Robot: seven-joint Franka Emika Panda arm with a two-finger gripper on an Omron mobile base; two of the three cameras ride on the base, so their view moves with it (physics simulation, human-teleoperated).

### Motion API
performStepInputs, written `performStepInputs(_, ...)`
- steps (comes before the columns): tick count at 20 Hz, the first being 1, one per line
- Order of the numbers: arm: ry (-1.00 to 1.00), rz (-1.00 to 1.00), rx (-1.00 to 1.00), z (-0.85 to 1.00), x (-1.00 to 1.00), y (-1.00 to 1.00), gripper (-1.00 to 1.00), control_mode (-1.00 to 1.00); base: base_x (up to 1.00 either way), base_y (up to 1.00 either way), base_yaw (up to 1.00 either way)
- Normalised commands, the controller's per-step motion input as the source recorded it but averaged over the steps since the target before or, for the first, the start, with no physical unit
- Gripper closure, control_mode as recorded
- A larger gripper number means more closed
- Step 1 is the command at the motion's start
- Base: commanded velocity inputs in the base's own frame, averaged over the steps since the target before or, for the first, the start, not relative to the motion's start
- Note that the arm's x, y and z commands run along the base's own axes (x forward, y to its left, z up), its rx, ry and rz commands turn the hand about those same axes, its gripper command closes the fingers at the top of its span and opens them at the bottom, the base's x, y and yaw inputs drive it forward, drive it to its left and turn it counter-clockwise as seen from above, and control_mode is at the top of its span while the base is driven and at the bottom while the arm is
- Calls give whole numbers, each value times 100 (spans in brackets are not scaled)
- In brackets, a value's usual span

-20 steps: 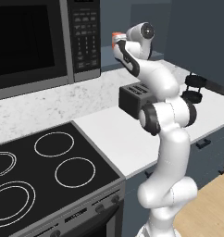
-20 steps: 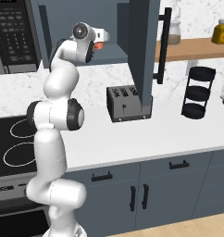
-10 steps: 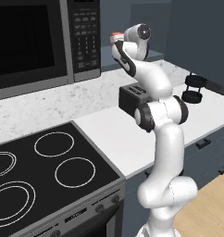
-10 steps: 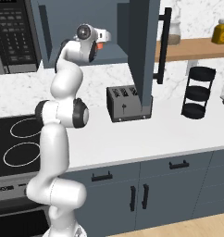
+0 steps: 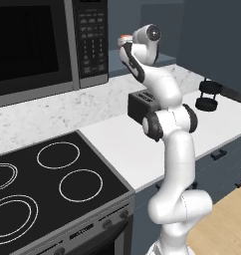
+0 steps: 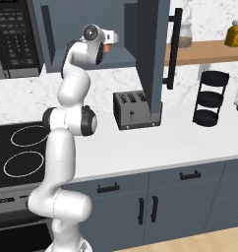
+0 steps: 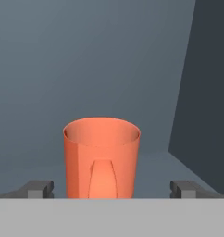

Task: Gather all objects into one cabinet and sort the glasses and bowls to opposite sides.

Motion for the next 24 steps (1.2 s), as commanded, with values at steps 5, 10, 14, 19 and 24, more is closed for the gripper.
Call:
performStepInputs(5, 0, 3, 0, -29, 0, 4, -100, -100, 0, 0, 0)
performStepInputs(10, 0, 3, 0, -13, 2, 1, -100, -100, 0, 0, 0)
performStepInputs(14, 0, 0, 0, 0, 14, 0, 100, -100, 0, 0, 0)
performStepInputs(19, 0, 0, 0, 0, 16, 0, 100, -100, 0, 0, 0)
performStepInputs(24, 0, 1, 0, 0, 5, 0, 100, -100, 0, 0, 0)
